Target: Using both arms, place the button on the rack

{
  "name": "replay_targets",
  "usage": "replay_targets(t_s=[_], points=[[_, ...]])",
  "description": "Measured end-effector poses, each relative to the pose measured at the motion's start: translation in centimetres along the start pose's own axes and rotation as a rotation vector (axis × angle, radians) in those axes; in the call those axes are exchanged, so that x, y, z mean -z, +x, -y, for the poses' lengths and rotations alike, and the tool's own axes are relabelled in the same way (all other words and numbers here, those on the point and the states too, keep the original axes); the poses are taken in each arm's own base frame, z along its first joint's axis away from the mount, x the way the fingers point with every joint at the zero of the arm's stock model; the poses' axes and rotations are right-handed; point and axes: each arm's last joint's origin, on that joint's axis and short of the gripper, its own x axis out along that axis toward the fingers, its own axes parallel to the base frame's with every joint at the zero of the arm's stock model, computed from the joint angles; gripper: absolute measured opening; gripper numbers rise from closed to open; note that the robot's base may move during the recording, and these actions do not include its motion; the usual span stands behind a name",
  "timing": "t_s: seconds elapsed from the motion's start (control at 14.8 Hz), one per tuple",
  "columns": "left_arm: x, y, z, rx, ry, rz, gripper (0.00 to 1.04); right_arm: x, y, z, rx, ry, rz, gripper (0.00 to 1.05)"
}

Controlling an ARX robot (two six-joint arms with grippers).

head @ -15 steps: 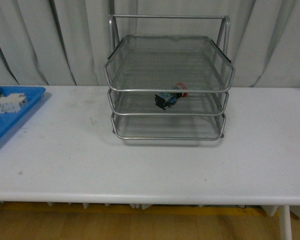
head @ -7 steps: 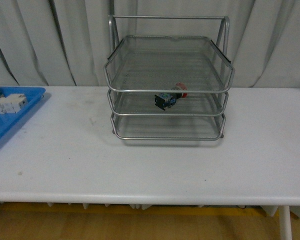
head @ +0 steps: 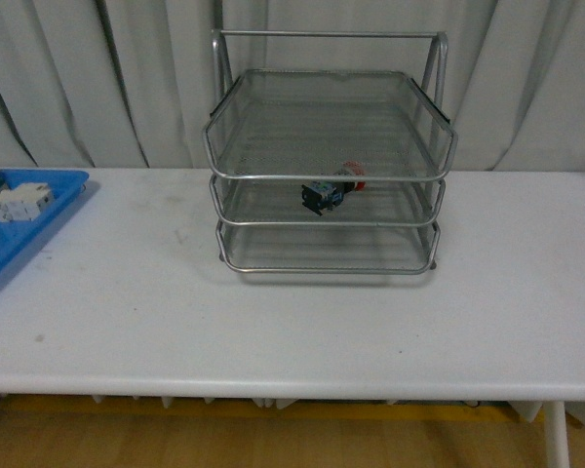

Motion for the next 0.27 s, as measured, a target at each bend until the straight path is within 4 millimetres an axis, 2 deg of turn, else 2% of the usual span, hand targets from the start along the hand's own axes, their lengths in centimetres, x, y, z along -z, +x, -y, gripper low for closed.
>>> replay_targets(t_s=[0.27], points=[[0.0, 0.0, 0.0, 0.0, 0.0, 0.0, 0.98, 0.0, 0.0, 0.0, 0.0, 0.0, 0.0, 0.98]])
